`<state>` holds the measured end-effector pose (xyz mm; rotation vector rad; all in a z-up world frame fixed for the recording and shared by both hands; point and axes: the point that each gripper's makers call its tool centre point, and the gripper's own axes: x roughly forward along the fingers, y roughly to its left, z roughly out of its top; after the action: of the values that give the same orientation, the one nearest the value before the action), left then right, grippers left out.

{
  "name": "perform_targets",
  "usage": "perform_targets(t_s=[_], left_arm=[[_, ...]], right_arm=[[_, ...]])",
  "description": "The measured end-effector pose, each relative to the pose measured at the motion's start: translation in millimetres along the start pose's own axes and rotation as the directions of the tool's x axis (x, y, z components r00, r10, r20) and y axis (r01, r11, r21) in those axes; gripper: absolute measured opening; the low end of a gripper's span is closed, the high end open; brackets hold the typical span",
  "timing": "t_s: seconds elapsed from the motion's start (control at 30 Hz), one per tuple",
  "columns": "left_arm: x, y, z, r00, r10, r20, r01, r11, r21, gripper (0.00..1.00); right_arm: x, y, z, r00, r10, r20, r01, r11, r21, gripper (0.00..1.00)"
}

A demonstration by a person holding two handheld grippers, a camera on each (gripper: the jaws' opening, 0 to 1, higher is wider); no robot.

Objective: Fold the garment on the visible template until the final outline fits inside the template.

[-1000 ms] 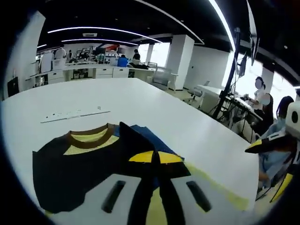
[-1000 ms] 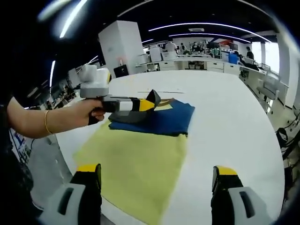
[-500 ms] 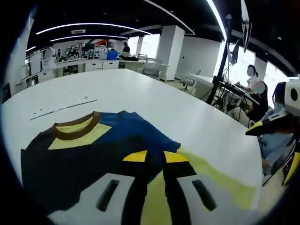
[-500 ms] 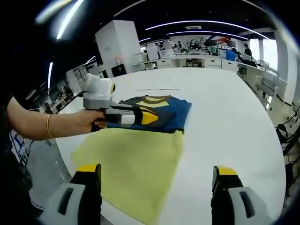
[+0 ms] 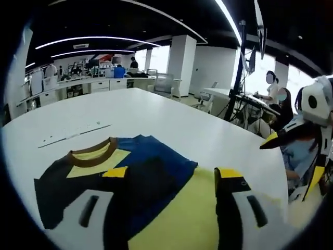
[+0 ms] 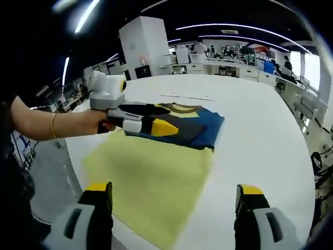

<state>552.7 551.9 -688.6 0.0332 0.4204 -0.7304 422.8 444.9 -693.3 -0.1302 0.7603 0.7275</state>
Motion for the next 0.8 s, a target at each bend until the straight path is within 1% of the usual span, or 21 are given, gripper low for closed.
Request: perform_targets(t_s=[0.1,0.17,0.2,0.43,0.5,0.6,0.8], left_arm=[[-14.9,10.0,1.3,1.0,0.01,-0.003,-0.01,1.0,0.011,0.78],[-25.4,18.3,-1.0,1.0,0.026,-0.015,-0.026,1.0,0.001,0.84],[-29.5,19.9,-1.7,1.0,0.023,-0.016,-0.024,1.0,-0.006,0.87],[-68.9,35.1,-8.1,0.999,0.037,-0.022,-0.038,0.999,-0.01,0.99],[-78.4,37.6,-11.4,0.999,0.039,-0.03,-0.039,0.999,-0.017,0.99],[-100.3,42.0,-16.6,0.998,0.054,-0.035,-0.055,0.998,-0.026,0.99],[-138.1,39.5,-33.4,0.997,0.05,-0.062,-0.051,0.999,-0.013,0.99]], right_arm=[[1.5,4.4,-2.7,1.0,0.013,-0.022,-0.014,1.0,-0.027,1.0],[2.9,7.7,-6.3,0.999,0.024,-0.044,-0.026,0.999,-0.045,1.0],[4.0,10.0,-9.1,0.998,0.032,-0.062,-0.036,0.998,-0.058,1.0],[6.7,21.1,-15.2,0.992,0.07,-0.104,-0.08,0.992,-0.097,1.0],[7.0,22.7,-15.9,0.991,0.073,-0.112,-0.086,0.99,-0.113,1.0],[7.1,26.4,-15.7,0.99,0.084,-0.117,-0.099,0.986,-0.137,1.0],[9.2,37.9,-21.6,0.982,0.126,-0.14,-0.148,0.975,-0.166,0.99]])
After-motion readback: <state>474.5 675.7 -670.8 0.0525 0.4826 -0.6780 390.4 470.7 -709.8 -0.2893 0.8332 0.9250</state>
